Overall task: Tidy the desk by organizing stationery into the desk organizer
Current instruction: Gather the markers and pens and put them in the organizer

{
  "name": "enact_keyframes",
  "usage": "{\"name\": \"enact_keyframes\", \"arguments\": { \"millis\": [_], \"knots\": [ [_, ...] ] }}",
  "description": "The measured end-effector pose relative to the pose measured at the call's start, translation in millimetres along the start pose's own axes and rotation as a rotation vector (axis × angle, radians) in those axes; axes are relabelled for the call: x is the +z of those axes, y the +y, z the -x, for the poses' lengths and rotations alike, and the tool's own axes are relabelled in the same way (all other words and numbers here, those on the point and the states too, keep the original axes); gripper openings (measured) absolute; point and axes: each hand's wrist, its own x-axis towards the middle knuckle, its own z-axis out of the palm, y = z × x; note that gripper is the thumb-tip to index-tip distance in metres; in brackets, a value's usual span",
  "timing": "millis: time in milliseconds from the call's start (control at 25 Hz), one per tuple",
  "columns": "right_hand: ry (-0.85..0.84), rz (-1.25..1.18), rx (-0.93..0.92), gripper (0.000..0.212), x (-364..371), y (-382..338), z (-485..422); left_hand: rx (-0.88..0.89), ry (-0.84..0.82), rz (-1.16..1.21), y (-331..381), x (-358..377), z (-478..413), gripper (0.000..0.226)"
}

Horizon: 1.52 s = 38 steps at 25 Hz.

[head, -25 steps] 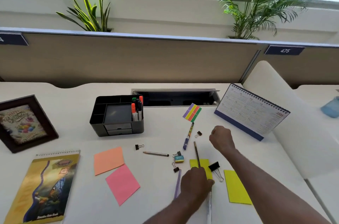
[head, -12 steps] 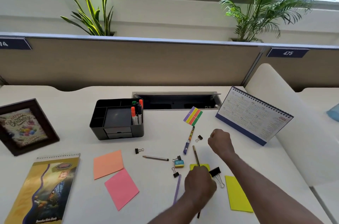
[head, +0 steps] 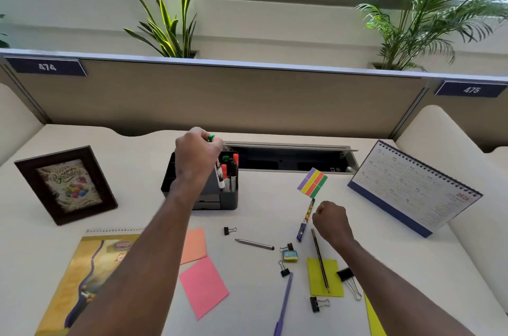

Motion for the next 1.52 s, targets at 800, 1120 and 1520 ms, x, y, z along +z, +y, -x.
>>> {"name": "enact_keyframes", "arguments": {
  "millis": [800,1120,1520],
  "knots": [
    [-0.366,0.473,-0.618,0.04,17,-7,-11,0.159,-0.16,-0.24,-52,77,63,0.026],
    [-0.388,0.509,-0.685,0.032,19,-10,-7,0.145,-0.652,-0.29,-68,97,179,0.026],
    [-0.227,0.681,-0.97,0.012,21,-1,1,0.136,-0.906,-0.424,-55,100,225,0.043]
  ]
}}
